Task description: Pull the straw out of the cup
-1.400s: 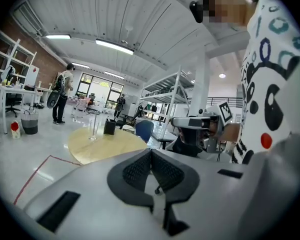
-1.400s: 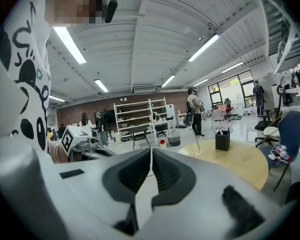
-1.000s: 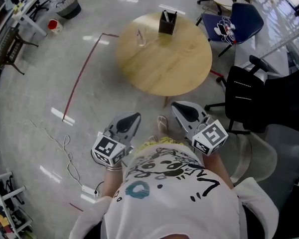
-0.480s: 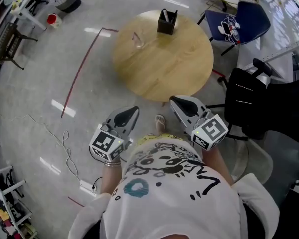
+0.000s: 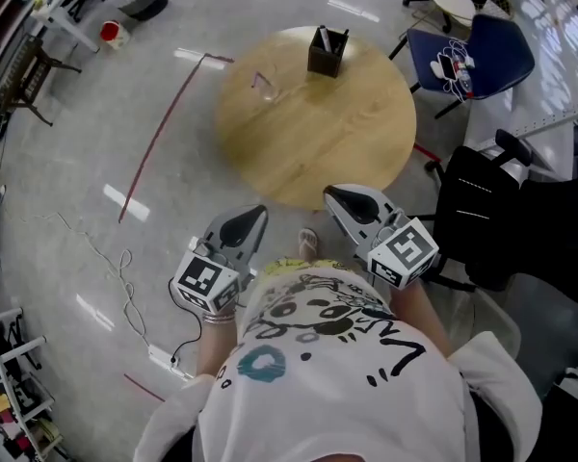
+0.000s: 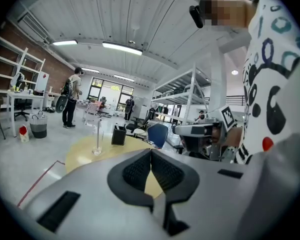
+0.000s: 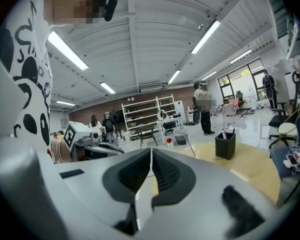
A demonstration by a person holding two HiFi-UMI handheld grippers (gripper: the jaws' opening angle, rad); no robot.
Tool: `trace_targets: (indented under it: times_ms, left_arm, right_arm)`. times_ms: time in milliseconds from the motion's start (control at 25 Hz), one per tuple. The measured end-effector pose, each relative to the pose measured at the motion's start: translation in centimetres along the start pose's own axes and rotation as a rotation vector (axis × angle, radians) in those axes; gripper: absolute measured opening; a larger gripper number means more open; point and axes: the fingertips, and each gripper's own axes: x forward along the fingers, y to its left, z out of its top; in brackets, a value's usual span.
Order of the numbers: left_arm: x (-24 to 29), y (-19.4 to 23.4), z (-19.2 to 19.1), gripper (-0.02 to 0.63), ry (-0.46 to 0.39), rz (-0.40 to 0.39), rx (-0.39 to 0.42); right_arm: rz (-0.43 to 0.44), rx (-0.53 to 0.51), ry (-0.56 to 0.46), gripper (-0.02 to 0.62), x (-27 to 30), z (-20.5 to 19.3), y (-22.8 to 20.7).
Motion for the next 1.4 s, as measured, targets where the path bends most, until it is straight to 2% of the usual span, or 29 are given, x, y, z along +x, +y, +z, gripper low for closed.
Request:
trace_targets:
  times_ms: [400, 560, 1040, 1240, 1400]
  left_arm:
    - [1.7, 0.4, 1.0, 0.015, -0.009, 0.009, 0.024]
    - [2.2, 0.7, 0.7, 0.015, -0.007, 0.017, 0.008]
    - [1.0, 3.4, 0.3, 0.015, 0.012, 0.105, -0.047]
    - [2.1, 5.4, 1.2, 0.015, 0.007, 0.089, -0.044]
    - [3.5, 7.4, 2.2, 0.015, 0.014, 0.045, -0.03]
  right_arm:
    - [-0.037, 0.004, 0.006, 0.029, -1.1, 0.4, -3.1]
    - [-0.036, 0.009, 0.008, 0.029, -0.7, 0.5, -4.1]
    - [0.044, 0.002, 0.03, 0.029, 3.8, 1.3, -4.6]
    - [0.034, 0.01, 0.036, 0.029, 5.4, 1.7, -5.4]
    - [-0.002, 0.007, 0.039, 0.029, 6.9, 2.2, -7.0]
